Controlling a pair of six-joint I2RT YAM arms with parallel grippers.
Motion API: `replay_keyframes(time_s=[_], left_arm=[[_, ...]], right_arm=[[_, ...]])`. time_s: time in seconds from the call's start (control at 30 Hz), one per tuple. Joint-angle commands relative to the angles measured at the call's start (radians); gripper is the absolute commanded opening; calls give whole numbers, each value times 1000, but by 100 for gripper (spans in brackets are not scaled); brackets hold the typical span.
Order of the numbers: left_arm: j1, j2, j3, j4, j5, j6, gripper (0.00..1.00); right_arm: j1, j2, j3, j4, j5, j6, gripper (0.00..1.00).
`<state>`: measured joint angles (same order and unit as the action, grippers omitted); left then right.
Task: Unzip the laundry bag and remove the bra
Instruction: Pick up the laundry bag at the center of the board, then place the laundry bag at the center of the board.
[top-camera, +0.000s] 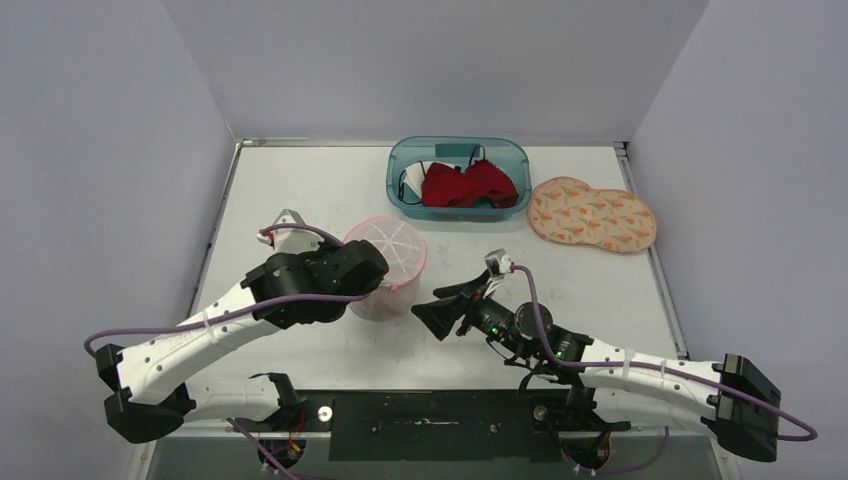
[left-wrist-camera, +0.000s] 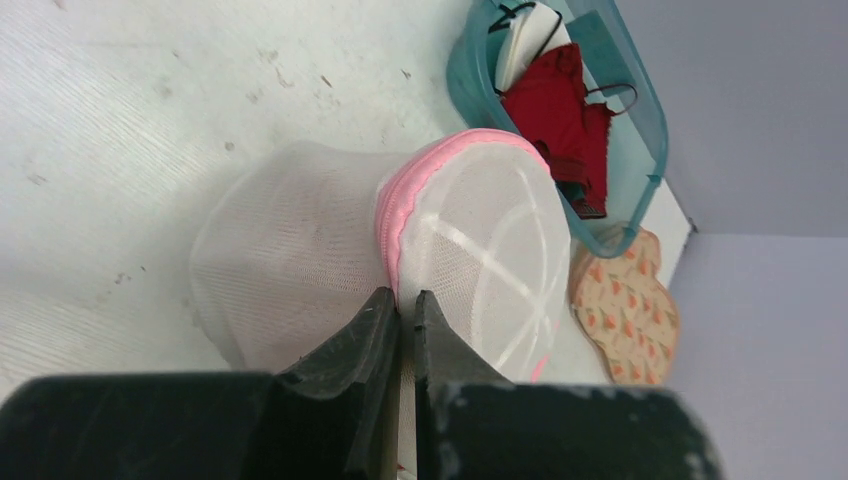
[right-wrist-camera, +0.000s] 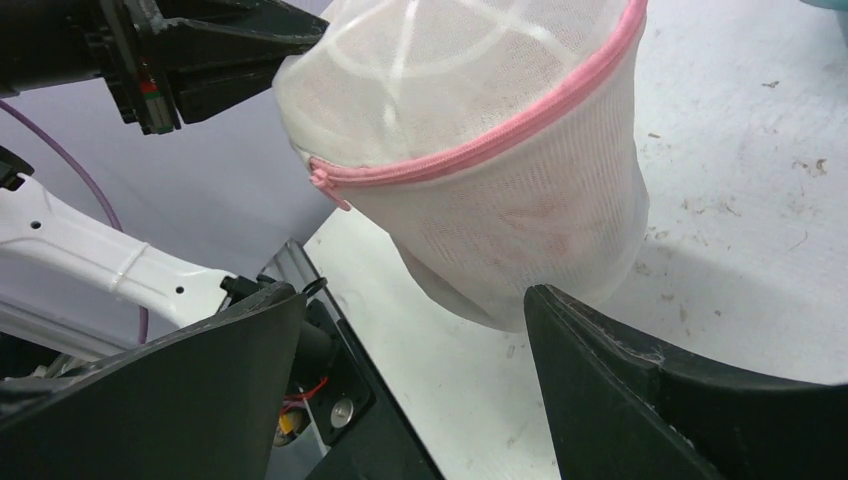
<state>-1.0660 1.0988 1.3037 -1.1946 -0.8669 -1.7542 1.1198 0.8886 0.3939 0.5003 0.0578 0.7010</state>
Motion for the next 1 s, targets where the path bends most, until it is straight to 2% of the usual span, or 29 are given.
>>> replay_keyframes(time_s=[0.0,0.07,0.3,0.5,0.6,0.8,0.97], left_arm=[[-28,103,136,-344,-189,-104,0],[-32,129,153,-366,-190,-127,0],[-34,94,117,-229,-180,-65,0],[-35,92,139,-202,-169,-41,0],[-35,92,140,-201,-170,-41,0],[-34,95,125,-170,-160,-28,0],[-34,90,111,-135,-148,-10,0]], right_arm=[[7,24,-25,243,16,-63,83],[8,47,-17,267,-11,-51,84],[8,152,69,260,-110,15,85],[11,218,104,327,-162,65,76],[41,234,176,181,-85,13,77],[108,298,328,-96,174,-12,76],[107,381,423,-312,309,56,64]])
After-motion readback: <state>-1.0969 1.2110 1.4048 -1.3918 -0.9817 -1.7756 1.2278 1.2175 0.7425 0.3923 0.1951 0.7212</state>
